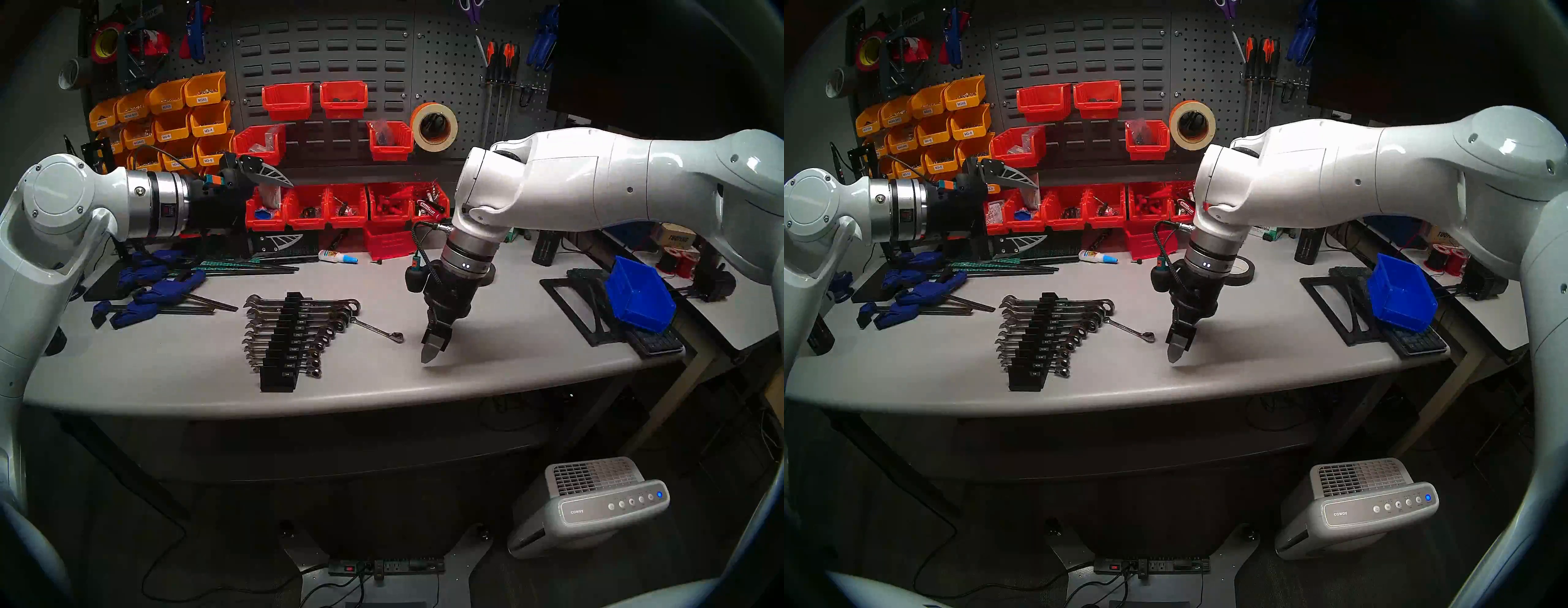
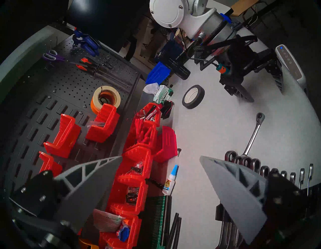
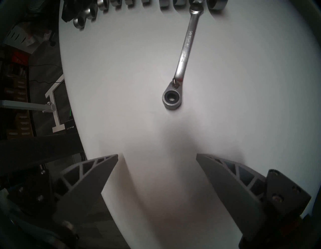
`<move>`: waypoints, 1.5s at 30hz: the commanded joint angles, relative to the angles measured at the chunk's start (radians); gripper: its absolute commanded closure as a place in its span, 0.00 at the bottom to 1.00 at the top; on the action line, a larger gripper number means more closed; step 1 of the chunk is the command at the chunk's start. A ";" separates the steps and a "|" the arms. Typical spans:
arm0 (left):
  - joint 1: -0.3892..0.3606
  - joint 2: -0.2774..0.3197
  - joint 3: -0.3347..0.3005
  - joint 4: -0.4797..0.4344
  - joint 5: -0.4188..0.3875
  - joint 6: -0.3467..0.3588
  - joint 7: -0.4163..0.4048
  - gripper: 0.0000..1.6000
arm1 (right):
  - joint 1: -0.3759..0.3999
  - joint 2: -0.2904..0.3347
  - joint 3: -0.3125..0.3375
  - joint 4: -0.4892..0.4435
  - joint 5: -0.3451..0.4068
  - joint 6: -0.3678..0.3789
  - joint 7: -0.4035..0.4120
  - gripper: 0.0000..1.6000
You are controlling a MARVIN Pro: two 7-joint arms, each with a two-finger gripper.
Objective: Put the wrenches on the table into the correct slot in the case
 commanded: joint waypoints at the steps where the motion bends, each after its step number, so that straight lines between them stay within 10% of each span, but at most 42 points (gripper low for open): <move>1: 0.005 -0.004 -0.048 -0.014 -0.003 -0.004 0.025 0.00 | -0.004 0.007 0.055 0.056 0.005 -0.111 0.111 0.00; 10: 0.027 -0.011 -0.069 -0.024 0.000 -0.006 0.034 0.00 | -0.021 -0.047 0.065 0.171 -0.044 -0.260 0.170 0.00; 45: 0.042 -0.016 -0.084 -0.031 0.003 -0.007 0.039 0.00 | -0.069 -0.155 0.063 0.113 -0.128 -0.195 -0.160 0.06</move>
